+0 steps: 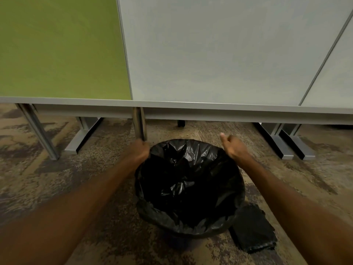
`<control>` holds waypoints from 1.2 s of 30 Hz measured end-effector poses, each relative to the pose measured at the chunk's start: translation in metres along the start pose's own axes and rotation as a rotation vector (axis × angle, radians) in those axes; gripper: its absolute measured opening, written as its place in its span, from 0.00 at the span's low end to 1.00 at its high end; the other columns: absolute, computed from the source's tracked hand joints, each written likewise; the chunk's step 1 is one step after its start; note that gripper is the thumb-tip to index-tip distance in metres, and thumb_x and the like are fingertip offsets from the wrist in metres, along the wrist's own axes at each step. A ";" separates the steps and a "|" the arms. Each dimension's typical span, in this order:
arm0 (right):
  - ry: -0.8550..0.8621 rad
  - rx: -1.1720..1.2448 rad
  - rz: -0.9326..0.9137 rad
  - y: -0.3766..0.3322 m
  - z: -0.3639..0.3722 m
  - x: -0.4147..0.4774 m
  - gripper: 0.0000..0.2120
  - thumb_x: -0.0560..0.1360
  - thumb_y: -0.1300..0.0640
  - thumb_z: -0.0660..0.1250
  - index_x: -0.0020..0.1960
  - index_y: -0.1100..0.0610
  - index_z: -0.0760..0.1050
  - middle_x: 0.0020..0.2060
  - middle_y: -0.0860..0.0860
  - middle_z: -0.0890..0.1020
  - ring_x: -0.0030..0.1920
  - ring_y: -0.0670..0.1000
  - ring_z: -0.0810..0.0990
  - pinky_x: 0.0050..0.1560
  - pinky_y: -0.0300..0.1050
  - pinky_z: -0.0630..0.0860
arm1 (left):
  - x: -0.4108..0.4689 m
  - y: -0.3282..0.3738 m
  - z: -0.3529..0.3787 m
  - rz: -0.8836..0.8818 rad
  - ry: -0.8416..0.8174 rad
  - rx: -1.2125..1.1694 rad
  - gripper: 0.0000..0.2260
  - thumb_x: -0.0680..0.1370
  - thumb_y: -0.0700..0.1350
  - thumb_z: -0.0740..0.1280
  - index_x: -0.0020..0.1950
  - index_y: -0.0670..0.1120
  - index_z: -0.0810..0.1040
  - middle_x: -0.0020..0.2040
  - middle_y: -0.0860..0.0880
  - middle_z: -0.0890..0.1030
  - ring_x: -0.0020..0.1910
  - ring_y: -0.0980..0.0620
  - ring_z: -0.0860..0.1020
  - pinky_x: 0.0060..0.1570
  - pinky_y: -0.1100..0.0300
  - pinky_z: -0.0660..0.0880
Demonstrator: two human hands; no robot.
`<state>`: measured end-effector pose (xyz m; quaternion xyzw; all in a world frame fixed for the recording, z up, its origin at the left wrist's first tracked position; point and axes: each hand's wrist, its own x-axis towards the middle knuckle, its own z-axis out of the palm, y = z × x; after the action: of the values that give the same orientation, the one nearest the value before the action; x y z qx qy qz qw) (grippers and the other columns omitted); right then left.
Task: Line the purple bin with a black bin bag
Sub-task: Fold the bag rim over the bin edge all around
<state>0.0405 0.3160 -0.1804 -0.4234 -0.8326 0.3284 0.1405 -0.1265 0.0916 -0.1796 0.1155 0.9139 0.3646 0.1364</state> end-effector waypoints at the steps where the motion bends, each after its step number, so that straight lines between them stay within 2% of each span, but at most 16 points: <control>1: -0.079 -0.026 -0.030 -0.010 0.004 0.007 0.32 0.79 0.36 0.47 0.58 0.62 0.73 0.56 0.63 0.79 0.55 0.61 0.77 0.63 0.60 0.73 | 0.002 0.007 0.004 0.011 -0.017 0.010 0.19 0.82 0.48 0.53 0.63 0.37 0.73 0.53 0.41 0.76 0.47 0.46 0.77 0.47 0.55 0.71; 2: -0.150 -0.059 -0.048 -0.018 0.011 0.018 0.34 0.78 0.35 0.46 0.62 0.62 0.72 0.61 0.64 0.77 0.60 0.63 0.75 0.65 0.61 0.70 | 0.003 0.016 0.006 -0.002 -0.058 0.007 0.21 0.82 0.50 0.53 0.67 0.37 0.70 0.56 0.41 0.76 0.49 0.46 0.77 0.50 0.54 0.70; 4: -0.301 -0.113 -0.029 -0.027 0.022 0.033 0.38 0.77 0.33 0.45 0.71 0.60 0.67 0.71 0.63 0.68 0.70 0.64 0.66 0.70 0.64 0.62 | 0.004 0.029 0.012 -0.028 -0.118 -0.003 0.25 0.82 0.54 0.51 0.72 0.38 0.64 0.69 0.38 0.70 0.65 0.40 0.72 0.63 0.50 0.67; 6: -0.364 -0.136 0.017 -0.031 0.029 0.041 0.36 0.78 0.34 0.46 0.73 0.60 0.65 0.74 0.61 0.64 0.73 0.64 0.63 0.72 0.63 0.59 | 0.007 0.034 0.020 -0.085 -0.179 -0.003 0.25 0.82 0.53 0.49 0.73 0.38 0.62 0.73 0.37 0.64 0.71 0.39 0.65 0.70 0.48 0.62; 10: -0.324 -0.135 0.050 -0.032 0.037 0.041 0.29 0.82 0.43 0.48 0.71 0.65 0.66 0.73 0.63 0.65 0.72 0.63 0.65 0.73 0.60 0.61 | 0.002 0.036 0.032 -0.113 -0.199 -0.021 0.20 0.83 0.42 0.46 0.72 0.34 0.60 0.72 0.37 0.65 0.70 0.41 0.65 0.69 0.52 0.62; 13: -0.279 -0.116 0.049 -0.029 0.044 0.040 0.28 0.83 0.46 0.47 0.67 0.68 0.68 0.70 0.65 0.68 0.70 0.63 0.68 0.71 0.56 0.63 | 0.005 0.035 0.036 -0.069 -0.214 -0.020 0.19 0.83 0.41 0.46 0.70 0.33 0.63 0.59 0.36 0.70 0.59 0.44 0.70 0.57 0.54 0.66; 15: -0.259 -0.139 0.050 -0.028 0.046 0.038 0.30 0.82 0.44 0.45 0.66 0.68 0.69 0.70 0.66 0.68 0.70 0.63 0.68 0.71 0.55 0.62 | 0.014 0.031 0.037 -0.101 -0.250 -0.022 0.21 0.83 0.46 0.46 0.70 0.35 0.66 0.63 0.39 0.72 0.60 0.44 0.72 0.58 0.54 0.66; 18: -0.258 -0.180 0.013 -0.029 0.043 0.037 0.38 0.79 0.36 0.40 0.71 0.65 0.65 0.74 0.64 0.63 0.74 0.64 0.61 0.73 0.59 0.57 | 0.011 0.027 0.022 -0.113 -0.288 -0.069 0.29 0.81 0.58 0.47 0.74 0.39 0.61 0.74 0.38 0.64 0.72 0.40 0.64 0.71 0.49 0.59; 20: -0.229 -0.231 -0.049 -0.029 0.038 0.034 0.43 0.76 0.31 0.37 0.71 0.62 0.66 0.72 0.64 0.67 0.72 0.64 0.65 0.72 0.62 0.60 | 0.016 0.020 0.015 -0.031 -0.255 -0.063 0.36 0.76 0.66 0.48 0.75 0.41 0.61 0.75 0.39 0.63 0.72 0.38 0.64 0.72 0.45 0.59; 22: -0.134 -0.293 -0.105 -0.029 0.025 0.026 0.41 0.75 0.30 0.39 0.68 0.60 0.68 0.65 0.64 0.74 0.65 0.63 0.73 0.68 0.63 0.67 | 0.009 0.014 0.005 0.105 -0.200 0.008 0.37 0.74 0.69 0.50 0.70 0.42 0.67 0.70 0.37 0.70 0.66 0.38 0.71 0.66 0.42 0.67; 25: -0.017 -0.352 -0.165 -0.026 -0.001 0.004 0.30 0.77 0.35 0.54 0.65 0.59 0.69 0.60 0.61 0.78 0.59 0.61 0.77 0.61 0.60 0.74 | -0.021 0.009 -0.018 0.281 -0.074 0.074 0.23 0.76 0.60 0.60 0.49 0.40 0.76 0.50 0.40 0.81 0.48 0.43 0.80 0.48 0.52 0.77; 27: -0.017 -0.343 -0.154 -0.021 -0.019 -0.017 0.27 0.76 0.40 0.61 0.64 0.60 0.69 0.60 0.60 0.77 0.58 0.59 0.76 0.60 0.57 0.75 | -0.043 -0.002 -0.033 0.309 -0.020 0.156 0.15 0.76 0.55 0.65 0.37 0.45 0.72 0.37 0.46 0.77 0.35 0.50 0.76 0.33 0.60 0.72; 28: -0.018 -0.321 -0.137 -0.018 -0.027 -0.030 0.27 0.76 0.42 0.63 0.64 0.61 0.69 0.60 0.60 0.77 0.58 0.59 0.76 0.59 0.55 0.76 | -0.054 -0.008 -0.041 0.311 -0.013 0.200 0.15 0.75 0.55 0.66 0.35 0.46 0.71 0.34 0.48 0.75 0.32 0.52 0.73 0.31 0.61 0.70; 31: -0.032 -0.271 -0.061 -0.011 -0.047 -0.078 0.27 0.76 0.45 0.65 0.65 0.64 0.68 0.60 0.61 0.77 0.57 0.58 0.77 0.48 0.45 0.74 | -0.080 -0.023 -0.055 0.216 -0.066 0.276 0.20 0.73 0.59 0.66 0.45 0.41 0.74 0.39 0.45 0.78 0.33 0.50 0.76 0.35 0.55 0.77; 33: -0.072 -0.249 -0.002 -0.007 -0.056 -0.108 0.25 0.77 0.47 0.65 0.64 0.65 0.68 0.55 0.59 0.78 0.50 0.54 0.78 0.36 0.38 0.70 | -0.097 -0.029 -0.059 0.079 -0.140 0.199 0.26 0.73 0.59 0.66 0.56 0.37 0.74 0.45 0.42 0.80 0.33 0.50 0.79 0.28 0.59 0.78; 36: -0.135 -0.144 0.109 0.006 -0.058 -0.134 0.23 0.76 0.48 0.66 0.63 0.63 0.68 0.43 0.52 0.73 0.40 0.49 0.74 0.36 0.42 0.77 | -0.117 -0.033 -0.058 -0.055 -0.224 0.044 0.25 0.72 0.57 0.68 0.58 0.39 0.74 0.39 0.43 0.79 0.33 0.48 0.82 0.27 0.60 0.79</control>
<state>0.1545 0.2370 -0.1352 -0.4538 -0.8375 0.3025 0.0350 -0.0401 -0.0051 -0.1429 0.1335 0.9034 0.3256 0.2452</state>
